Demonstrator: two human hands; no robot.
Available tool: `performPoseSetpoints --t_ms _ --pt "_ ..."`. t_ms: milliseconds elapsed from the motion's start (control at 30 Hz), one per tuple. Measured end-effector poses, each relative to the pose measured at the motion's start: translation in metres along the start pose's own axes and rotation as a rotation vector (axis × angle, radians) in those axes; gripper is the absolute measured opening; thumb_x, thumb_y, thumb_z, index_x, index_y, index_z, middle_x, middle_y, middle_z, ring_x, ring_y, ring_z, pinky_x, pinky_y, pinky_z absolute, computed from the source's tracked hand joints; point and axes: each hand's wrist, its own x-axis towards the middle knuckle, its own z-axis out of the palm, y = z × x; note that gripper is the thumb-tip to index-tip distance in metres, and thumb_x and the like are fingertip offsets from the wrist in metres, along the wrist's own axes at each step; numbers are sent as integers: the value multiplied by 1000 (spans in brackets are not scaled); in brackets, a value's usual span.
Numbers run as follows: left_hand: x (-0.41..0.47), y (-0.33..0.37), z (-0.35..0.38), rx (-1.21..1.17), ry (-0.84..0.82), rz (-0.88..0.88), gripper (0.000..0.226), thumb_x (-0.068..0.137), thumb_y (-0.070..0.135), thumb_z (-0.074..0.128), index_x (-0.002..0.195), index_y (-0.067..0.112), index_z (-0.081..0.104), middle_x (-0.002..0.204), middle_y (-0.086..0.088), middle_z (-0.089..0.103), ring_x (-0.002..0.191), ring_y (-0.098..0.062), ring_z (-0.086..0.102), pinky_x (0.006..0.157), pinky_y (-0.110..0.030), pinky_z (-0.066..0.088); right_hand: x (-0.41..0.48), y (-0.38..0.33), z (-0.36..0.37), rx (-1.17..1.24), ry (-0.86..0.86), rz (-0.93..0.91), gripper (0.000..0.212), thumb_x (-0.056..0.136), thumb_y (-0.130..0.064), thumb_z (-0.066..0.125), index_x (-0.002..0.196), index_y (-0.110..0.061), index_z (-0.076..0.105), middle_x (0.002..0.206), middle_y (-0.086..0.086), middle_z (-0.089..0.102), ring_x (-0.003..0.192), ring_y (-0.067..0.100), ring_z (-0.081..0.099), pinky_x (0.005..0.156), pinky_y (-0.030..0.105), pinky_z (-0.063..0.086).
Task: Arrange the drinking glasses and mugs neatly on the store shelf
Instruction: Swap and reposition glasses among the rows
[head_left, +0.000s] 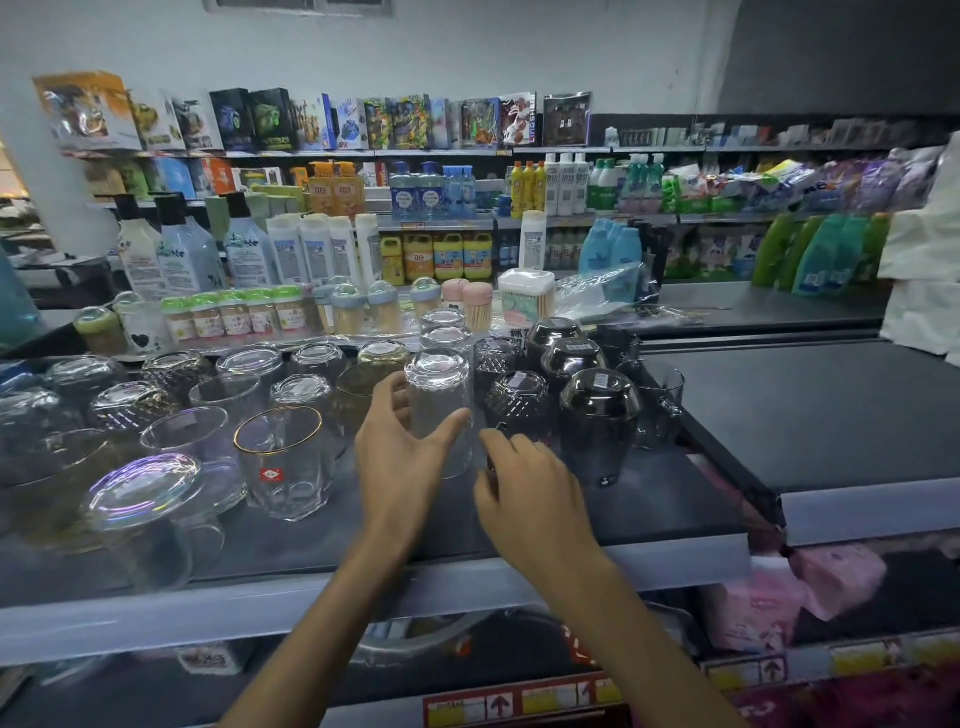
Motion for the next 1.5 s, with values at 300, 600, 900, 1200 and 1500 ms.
performPoseSetpoints --t_ms 300,600,900,1200,1500 --pt "0 -2 3 17 9 2 80 77 38 89 145 22 51 120 9 60 110 -11 60 96 -28 49 0 15 1 -76 64 13 14 89 -3 63 92 -15 59 75 4 61 71 29 59 57 32 32" --pt "4 -5 7 94 23 45 80 77 43 88 146 18 54 127 0 63 107 -12 62 97 -33 53 5 14 3 4 36 64 13 96 -4 53 101 -13 60 82 12 66 76 42 64 57 40 38" --pt "0 -3 12 110 36 48 78 79 46 87 144 19 54 127 0 62 107 -11 59 98 -34 52 1 18 4 52 83 121 17 98 -6 53 105 -18 63 86 6 73 81 37 68 63 43 47" --pt "-5 -11 8 144 -20 19 67 76 42 88 135 25 59 115 6 70 102 -12 65 93 -40 56 1 21 7 67 96 119 20 99 -6 55 109 -20 64 87 5 75 80 36 70 63 41 48" --pt "-6 -14 7 124 -41 3 60 78 38 88 131 27 62 105 13 65 100 -10 64 93 -35 55 -1 25 8 45 146 167 24 96 -1 59 109 -20 66 80 5 75 75 35 70 60 40 47"
